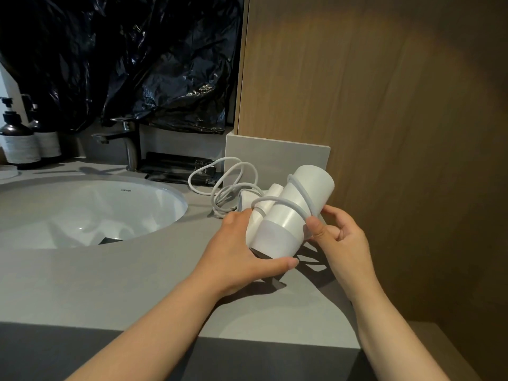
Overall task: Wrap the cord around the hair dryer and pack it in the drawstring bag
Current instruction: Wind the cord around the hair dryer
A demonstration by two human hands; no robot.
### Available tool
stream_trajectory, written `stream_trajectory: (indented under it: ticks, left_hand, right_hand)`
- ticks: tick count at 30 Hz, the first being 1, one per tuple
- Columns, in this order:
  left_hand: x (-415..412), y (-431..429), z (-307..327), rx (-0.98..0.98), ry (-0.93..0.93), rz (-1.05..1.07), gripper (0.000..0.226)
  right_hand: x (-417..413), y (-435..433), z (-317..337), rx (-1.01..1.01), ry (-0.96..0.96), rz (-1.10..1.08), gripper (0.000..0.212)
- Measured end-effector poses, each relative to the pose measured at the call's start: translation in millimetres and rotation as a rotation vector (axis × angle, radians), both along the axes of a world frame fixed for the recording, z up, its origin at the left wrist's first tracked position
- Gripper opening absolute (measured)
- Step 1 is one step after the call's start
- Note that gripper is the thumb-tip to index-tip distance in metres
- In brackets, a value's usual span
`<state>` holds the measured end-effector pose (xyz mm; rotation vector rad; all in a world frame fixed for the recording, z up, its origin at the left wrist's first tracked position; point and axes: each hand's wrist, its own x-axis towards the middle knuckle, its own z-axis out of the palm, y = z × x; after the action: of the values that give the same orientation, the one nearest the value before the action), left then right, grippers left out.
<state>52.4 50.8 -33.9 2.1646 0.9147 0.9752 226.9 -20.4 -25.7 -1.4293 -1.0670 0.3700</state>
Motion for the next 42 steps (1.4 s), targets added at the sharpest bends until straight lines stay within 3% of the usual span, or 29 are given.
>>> stream_trajectory:
  ticks: [3, 11, 15, 18, 24, 28, 33, 39, 42]
  left_hand:
    - [-1.6, 0.9, 1.3, -0.032, -0.112, -0.015, 0.072]
    - [-2.5, 3.5, 3.4, -0.306, -0.463, -0.126, 0.058]
    - [-2.9, 5.5, 3.0, -0.307, -0.426, -0.186, 0.069]
    - [-2.9, 4.2, 0.2, -0.284, -0.363, -0.225, 0.076]
    - [-2.4, -1.2, 0.3, -0.231, -0.248, -0.209, 0.059]
    - [2.2, -3.8, 1.6, -0.164, -0.195, -0.090, 0.067]
    - [1.3, -4.9, 3.5, -0.139, -0.360, -0.102, 0.051]
    - [1.3, -5.9, 11.2, -0.556, -0.766, -0.168, 0.054]
    - [-1.4, -7.8, 18.3, -0.577, -0.838, -0.194, 0.052]
  right_hand:
    - [-1.7, -2.6, 2.3, 0.014, 0.014, 0.021, 0.066]
    - [-2.1, -7.3, 2.6, 0.016, -0.047, 0.038, 0.067]
    - [-3.6, -7.7, 6.1, 0.005, -0.014, 0.033, 0.071]
    - [-6.2, -8.1, 6.7, -0.018, -0.004, 0.061, 0.060]
    - [-5.1, -8.0, 8.1, 0.040, 0.029, 0.088, 0.064]
    - [-4.6, -7.1, 7.0, 0.067, 0.003, 0.095, 0.070]
    - [-3.1, -4.9, 3.0, 0.059, -0.009, 0.093, 0.073]
    - [0.5, -5.8, 3.2, 0.088, -0.022, -0.001, 0.044]
    - [-0.3, -3.8, 3.5, 0.122, 0.017, -0.009, 0.038]
